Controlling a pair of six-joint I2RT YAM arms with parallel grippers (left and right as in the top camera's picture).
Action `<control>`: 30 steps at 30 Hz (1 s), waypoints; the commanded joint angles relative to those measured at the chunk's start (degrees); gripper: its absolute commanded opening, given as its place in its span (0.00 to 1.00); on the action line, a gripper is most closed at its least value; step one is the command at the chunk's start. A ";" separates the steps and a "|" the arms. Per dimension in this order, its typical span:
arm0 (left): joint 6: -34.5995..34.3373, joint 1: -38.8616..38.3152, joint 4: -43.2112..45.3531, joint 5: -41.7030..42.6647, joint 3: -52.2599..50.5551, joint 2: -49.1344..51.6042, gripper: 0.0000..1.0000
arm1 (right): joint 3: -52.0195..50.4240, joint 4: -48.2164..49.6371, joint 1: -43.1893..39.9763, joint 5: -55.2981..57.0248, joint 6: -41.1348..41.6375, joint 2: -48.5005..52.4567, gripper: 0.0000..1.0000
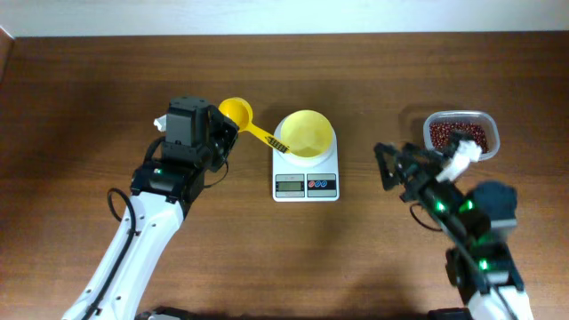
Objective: Scoop item into bowl and weigh 50g on scale
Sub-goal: 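Move the right gripper toward the scoop held by the left gripper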
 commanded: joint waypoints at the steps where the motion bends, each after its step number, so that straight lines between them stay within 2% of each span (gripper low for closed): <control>1: -0.39 -0.15 0.04 -0.79 0.79 -0.92 0.00 | 6.19 0.22 0.37 -22.56 -0.66 10.97 0.99; 2: -0.66 -0.15 0.04 -0.79 0.79 -0.92 0.00 | 6.49 0.63 0.37 -25.33 -0.66 13.70 0.99; 4: -5.70 -0.15 -1.40 -0.57 0.79 -0.92 0.00 | 6.51 0.61 0.37 -28.37 0.94 18.64 0.99; 7: -11.30 -0.15 -3.30 1.09 0.79 -0.92 0.00 | 6.51 0.68 0.37 -29.40 7.58 23.32 0.99; 9: -14.08 -0.44 -3.87 2.47 0.79 -0.92 0.00 | 6.51 0.68 0.37 -29.83 7.72 25.20 0.99; 10: -15.65 -0.96 -4.22 2.43 0.79 -0.92 0.00 | 6.51 0.74 0.44 -29.83 7.02 25.49 0.99; 14: -23.67 -4.00 -5.11 2.19 0.79 -0.90 0.00 | 6.51 5.40 4.70 -28.89 -4.28 25.49 0.98; 16: -23.96 -5.20 -5.14 2.19 0.79 -0.90 0.00 | 6.51 9.03 8.90 -25.11 -7.89 25.49 0.99; 19: -23.93 -5.53 -6.43 2.25 0.79 -0.90 0.00 | 6.49 12.68 12.81 -19.23 -8.83 25.49 1.00; 22: -23.93 -5.62 -8.39 2.43 0.79 -0.90 0.00 | 6.51 17.31 15.45 -14.47 -8.83 25.49 0.81; 23: -23.93 -5.62 -9.01 2.49 0.79 -0.90 0.00 | 6.51 17.81 15.80 -12.66 -8.81 25.49 0.78; 28: -23.91 -5.75 -9.38 5.66 0.79 -0.90 0.00 | 6.51 17.84 17.09 -10.69 -8.81 25.49 0.74; 30: -23.89 -6.93 -9.38 5.62 0.79 -0.90 0.00 | 6.51 17.84 17.38 -10.69 -8.79 25.49 0.69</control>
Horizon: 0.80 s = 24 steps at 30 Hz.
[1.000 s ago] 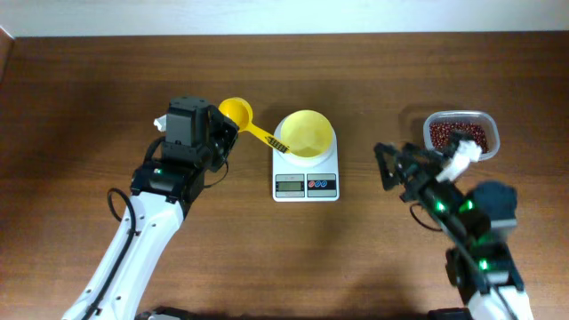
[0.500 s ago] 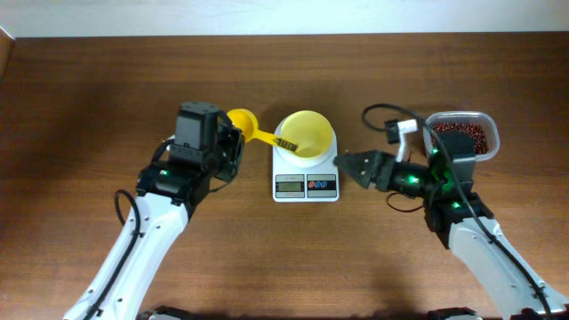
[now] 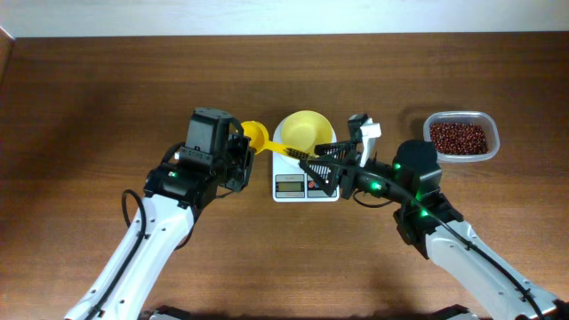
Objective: Scoop item into bowl and weigh 50g on scale
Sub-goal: 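Move the right gripper toward the scoop held by the left gripper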
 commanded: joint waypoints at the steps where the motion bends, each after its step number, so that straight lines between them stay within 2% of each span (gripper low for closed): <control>1: -0.61 -2.03 -0.04 1.44 0.79 -0.85 0.00 | 0.57 0.26 0.76 1.29 -0.76 -0.04 0.66; 9: -0.61 -4.76 0.26 0.07 0.79 -0.85 0.00 | 0.57 0.22 0.87 0.83 -0.52 -0.04 0.53; 16: -0.17 -6.54 1.27 -1.33 0.79 -0.81 0.00 | 0.57 0.22 4.46 0.87 -0.37 -0.04 0.42; 24: 4.68 -6.54 1.25 -1.51 0.79 -0.81 0.00 | 0.57 0.20 4.42 0.87 -0.35 -0.04 0.40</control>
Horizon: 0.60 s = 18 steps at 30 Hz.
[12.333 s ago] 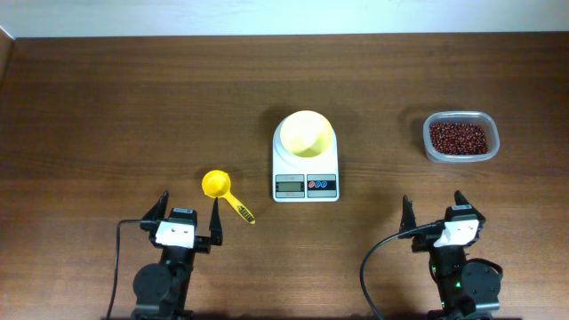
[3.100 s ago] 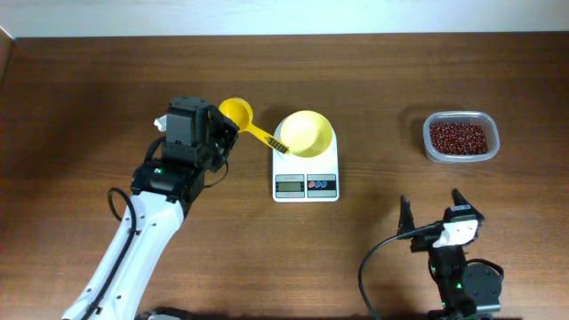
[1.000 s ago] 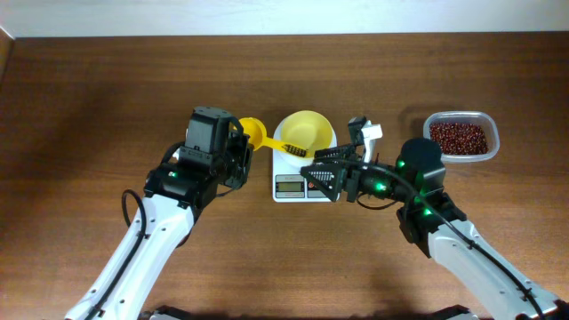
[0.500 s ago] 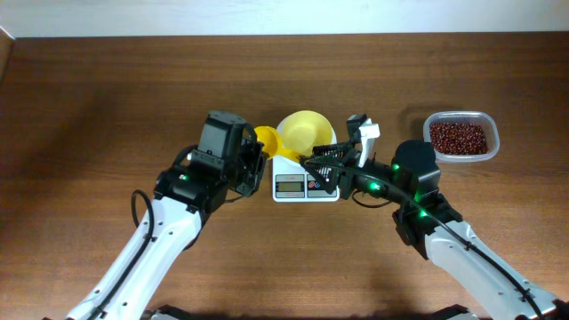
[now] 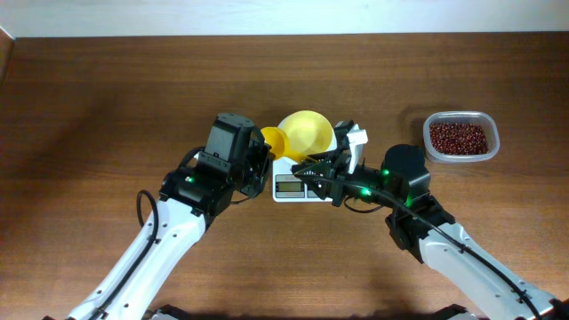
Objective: Scoop item into bowl and weigh 50g on scale
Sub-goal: 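Move the right gripper toward the scoop held by the left gripper, then close the right gripper on the scoop handle beside the left gripper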
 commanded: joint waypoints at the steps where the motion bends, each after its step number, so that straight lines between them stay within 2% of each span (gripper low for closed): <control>1: 4.13 -0.24 0.02 -1.03 0.79 -0.81 0.00 | 0.57 0.22 0.31 0.26 -0.44 -0.04 0.40; 13: 3.78 -0.79 0.59 1.53 0.79 -0.81 0.00 | 0.57 0.22 0.31 0.28 -0.44 0.00 0.33; 18: 3.78 -2.12 0.79 1.53 0.79 -0.83 0.00 | 0.57 0.22 0.31 0.26 -0.42 0.00 0.26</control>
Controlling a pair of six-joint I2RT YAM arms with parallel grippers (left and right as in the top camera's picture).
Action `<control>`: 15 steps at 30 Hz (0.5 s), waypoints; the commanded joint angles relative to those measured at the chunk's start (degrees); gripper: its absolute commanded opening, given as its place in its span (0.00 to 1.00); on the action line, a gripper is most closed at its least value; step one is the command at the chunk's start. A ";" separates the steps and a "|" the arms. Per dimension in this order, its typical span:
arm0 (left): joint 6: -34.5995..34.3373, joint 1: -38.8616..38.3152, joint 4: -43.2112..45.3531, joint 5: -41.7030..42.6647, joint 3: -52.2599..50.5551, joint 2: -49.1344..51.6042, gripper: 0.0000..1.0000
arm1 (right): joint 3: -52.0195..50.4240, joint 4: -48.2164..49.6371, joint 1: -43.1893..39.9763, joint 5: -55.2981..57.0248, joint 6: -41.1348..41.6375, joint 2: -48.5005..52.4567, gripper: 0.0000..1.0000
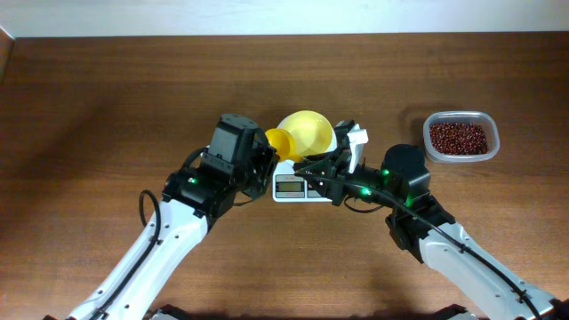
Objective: Scoop item into bowl and weigh 50g on scale
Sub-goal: 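Close the right gripper on the scoop handle beside the left gripper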
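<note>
A yellow scoop hangs by the left edge of the white scale, its cup tilted and its handle hidden under the grippers. The left gripper is shut on the scoop just below the cup. Reaching in from the right over the scale's front, the right gripper has its fingers drawn close on the handle end. A yellow bowl stands on the scale. The clear tub of red beans sits at the far right.
Both arms meet over the scale, crowding the middle of the brown wooden table. The right arm's wrist lies between the scale and the bean tub. The table's back edge runs along the top of the view.
The scoop and the left gripper have shifted slightly to the right, closer to the bowl. The right gripper stays at the handle over the scale's front.
At first the left gripper held the scoop left of the bowl, handle across the scale, with the right gripper far right near the beans. Then the right gripper was open at the handle tip. Later both grippers were together on the scoop, as now.
</note>
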 commanded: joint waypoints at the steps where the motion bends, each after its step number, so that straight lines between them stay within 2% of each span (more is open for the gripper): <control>1: 0.63 -0.92 0.35 0.59 0.79 -0.81 0.00 | 0.57 0.42 0.33 -0.42 -0.17 0.00 0.25; 9: 0.66 -0.92 0.31 0.61 0.79 -0.83 0.00 | 0.57 0.42 0.33 -0.39 -0.17 0.00 0.13; 15: 0.68 -0.92 0.28 0.61 0.79 -0.81 0.00 | 0.57 0.44 0.31 -0.31 1.31 0.00 0.11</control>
